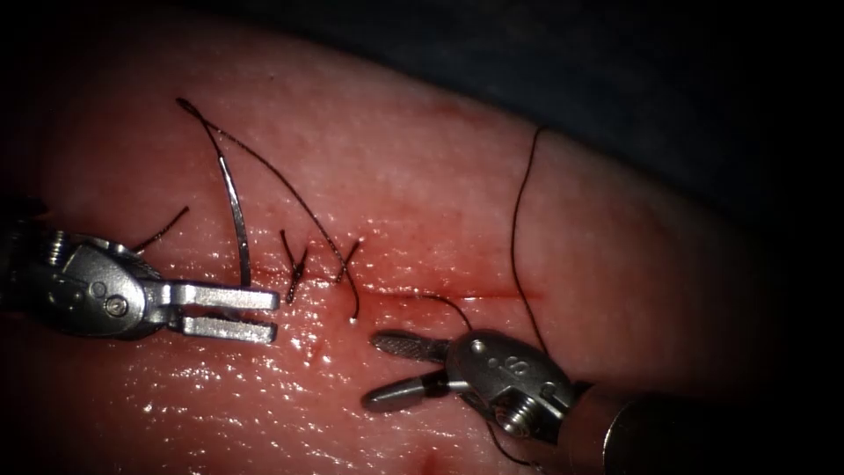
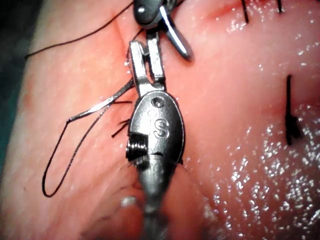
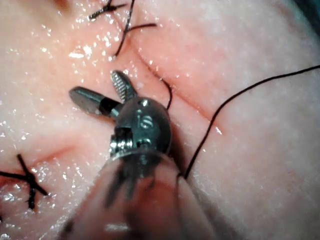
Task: Wound Closure
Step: Grasp the needle with the left gripper and pull the needle through.
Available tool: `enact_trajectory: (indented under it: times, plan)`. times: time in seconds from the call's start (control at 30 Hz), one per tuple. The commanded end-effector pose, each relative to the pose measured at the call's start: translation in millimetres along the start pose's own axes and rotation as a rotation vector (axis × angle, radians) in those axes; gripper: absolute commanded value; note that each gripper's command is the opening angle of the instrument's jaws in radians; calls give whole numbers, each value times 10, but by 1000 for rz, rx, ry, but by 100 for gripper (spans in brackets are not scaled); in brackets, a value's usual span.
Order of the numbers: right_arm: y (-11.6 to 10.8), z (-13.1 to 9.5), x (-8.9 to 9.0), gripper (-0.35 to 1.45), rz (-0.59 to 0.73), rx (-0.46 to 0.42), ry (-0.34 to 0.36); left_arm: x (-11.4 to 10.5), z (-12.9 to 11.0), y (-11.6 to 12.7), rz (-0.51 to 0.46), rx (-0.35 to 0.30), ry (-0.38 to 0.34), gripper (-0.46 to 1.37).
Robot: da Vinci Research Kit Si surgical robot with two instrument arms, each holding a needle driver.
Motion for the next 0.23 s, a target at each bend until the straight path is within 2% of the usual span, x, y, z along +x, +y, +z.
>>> enact_trajectory:
  times: [0.03,0.23]
  plan:
    - [0,0,0,92,-1,1,-1,0,0,0,0,-4,0,-35]
    - [-1,-2,2,93,1,3,-2,2,0,-1,-9,-5,-1,-35]
